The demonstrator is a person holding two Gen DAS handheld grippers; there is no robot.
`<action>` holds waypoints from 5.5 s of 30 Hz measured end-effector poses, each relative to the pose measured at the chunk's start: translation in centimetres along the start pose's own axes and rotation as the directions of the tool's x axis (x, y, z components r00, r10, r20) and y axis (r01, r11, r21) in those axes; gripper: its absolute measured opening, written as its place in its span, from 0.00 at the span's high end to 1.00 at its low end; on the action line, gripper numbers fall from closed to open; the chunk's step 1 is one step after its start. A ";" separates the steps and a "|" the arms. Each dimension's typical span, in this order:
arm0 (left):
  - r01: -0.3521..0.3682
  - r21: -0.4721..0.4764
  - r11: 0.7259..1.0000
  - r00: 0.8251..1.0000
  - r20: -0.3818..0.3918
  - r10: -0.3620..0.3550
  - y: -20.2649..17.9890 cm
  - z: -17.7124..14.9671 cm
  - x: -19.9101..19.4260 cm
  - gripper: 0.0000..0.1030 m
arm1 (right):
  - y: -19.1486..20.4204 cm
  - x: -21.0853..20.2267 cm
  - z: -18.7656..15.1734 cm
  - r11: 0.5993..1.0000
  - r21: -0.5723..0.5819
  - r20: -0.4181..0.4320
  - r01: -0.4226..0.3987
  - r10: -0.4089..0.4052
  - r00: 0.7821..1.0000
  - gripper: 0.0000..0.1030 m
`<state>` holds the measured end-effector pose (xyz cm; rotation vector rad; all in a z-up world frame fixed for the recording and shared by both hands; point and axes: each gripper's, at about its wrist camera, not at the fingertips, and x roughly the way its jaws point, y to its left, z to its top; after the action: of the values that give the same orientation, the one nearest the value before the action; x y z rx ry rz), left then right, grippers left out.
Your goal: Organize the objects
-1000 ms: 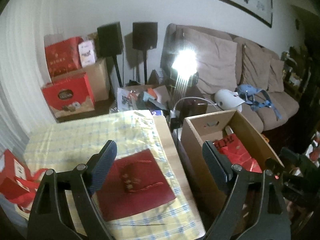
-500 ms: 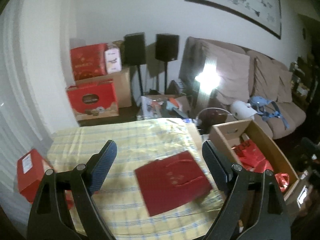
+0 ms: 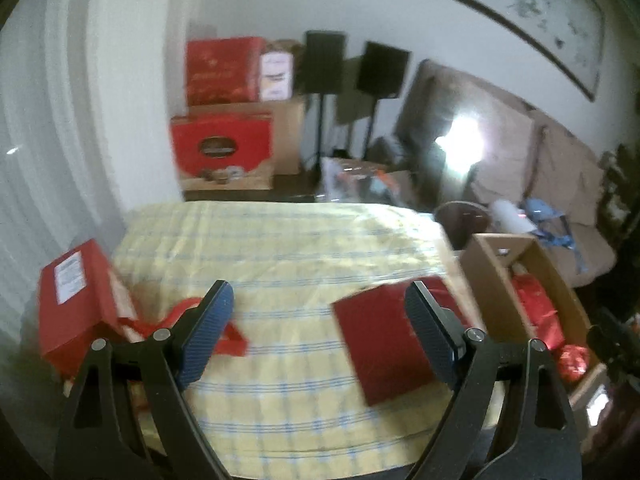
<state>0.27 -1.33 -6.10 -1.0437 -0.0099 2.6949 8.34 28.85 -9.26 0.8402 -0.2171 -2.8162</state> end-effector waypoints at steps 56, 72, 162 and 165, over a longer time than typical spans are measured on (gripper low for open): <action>0.209 -0.003 0.978 0.943 -0.263 -0.203 0.4 -7.6 7.8 0.20 | -0.6 5.5 -10.1 0.924 0.338 -0.231 -0.181 0.268 0.935 0.45; 0.354 0.015 0.935 0.868 -0.378 -0.323 -3.0 -7.9 12.0 0.16 | -2.0 8.0 -10.2 0.913 0.379 -0.258 -0.152 0.262 0.930 0.40; 0.340 -0.184 0.922 0.842 -0.378 -0.386 2.1 -15.9 3.5 0.41 | 3.1 6.1 -13.2 0.862 0.339 -0.396 -0.378 0.495 0.774 0.63; 0.316 -0.250 0.915 0.851 -0.351 -0.390 3.9 -15.7 3.4 0.41 | 1.7 5.2 -12.6 0.864 0.357 -0.343 -0.354 0.474 0.811 0.59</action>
<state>7.36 -5.61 -20.41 -1.4642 -0.3493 2.1431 11.29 24.94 -22.15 1.2593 -0.6523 -2.1556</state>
